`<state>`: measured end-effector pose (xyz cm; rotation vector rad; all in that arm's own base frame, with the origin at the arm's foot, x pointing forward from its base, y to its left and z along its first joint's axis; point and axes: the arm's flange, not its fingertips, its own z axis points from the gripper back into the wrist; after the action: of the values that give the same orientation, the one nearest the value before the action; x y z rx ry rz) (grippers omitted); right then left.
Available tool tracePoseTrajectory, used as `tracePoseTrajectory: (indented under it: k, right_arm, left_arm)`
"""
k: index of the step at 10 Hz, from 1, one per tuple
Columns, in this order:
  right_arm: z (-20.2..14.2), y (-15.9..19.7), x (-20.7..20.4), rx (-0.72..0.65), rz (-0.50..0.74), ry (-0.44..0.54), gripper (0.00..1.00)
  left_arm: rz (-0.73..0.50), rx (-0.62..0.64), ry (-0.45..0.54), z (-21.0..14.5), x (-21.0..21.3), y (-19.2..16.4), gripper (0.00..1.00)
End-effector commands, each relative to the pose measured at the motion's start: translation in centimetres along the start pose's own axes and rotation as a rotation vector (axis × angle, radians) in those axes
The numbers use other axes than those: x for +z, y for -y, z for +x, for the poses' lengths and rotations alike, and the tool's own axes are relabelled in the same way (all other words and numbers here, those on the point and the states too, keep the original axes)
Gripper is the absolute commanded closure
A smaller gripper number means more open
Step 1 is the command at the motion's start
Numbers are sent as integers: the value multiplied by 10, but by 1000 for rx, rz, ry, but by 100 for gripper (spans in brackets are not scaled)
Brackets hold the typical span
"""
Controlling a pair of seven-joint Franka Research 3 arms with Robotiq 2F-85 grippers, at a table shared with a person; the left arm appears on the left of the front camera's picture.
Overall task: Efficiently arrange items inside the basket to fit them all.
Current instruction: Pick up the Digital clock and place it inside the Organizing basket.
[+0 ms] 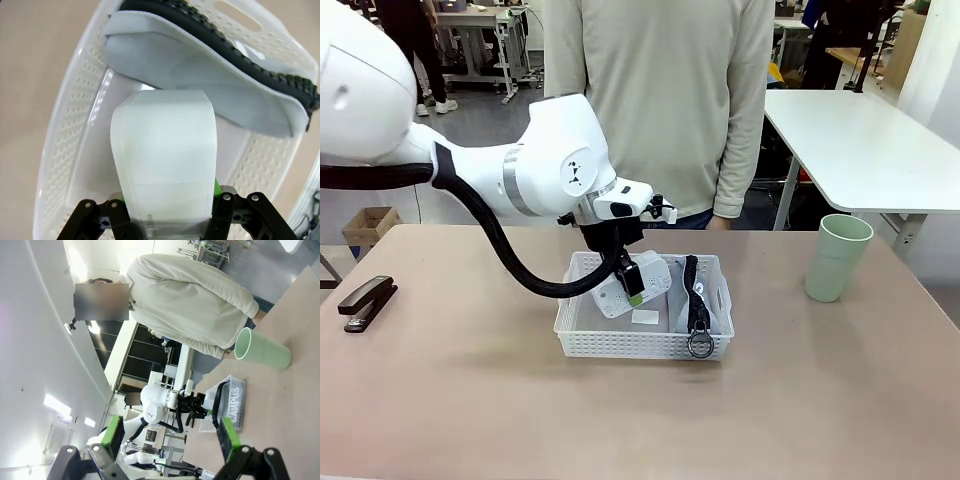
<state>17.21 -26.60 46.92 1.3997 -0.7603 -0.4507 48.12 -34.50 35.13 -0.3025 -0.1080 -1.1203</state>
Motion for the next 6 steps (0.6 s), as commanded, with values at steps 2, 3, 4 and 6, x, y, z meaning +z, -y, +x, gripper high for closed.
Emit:
tracePoseTrajectory:
  k: [2, 3, 4, 6]
  right_arm:
    - [3, -2, -1, 28, 22, 14, 0]
    - [3, -2, -1, 28, 22, 14, 0]
    - [3, -2, -1, 28, 22, 14, 0]
    - [3, -2, -1, 28, 22, 14, 0]
  left_arm:
    - [45, 84, -70, 17, -12, 0, 46]
    - [67, 104, -97, 19, -17, -2, 46]
    - [102, 126, -122, 20, -21, -2, 46]
    - [121, 122, -153, 22, -28, 1, 46]
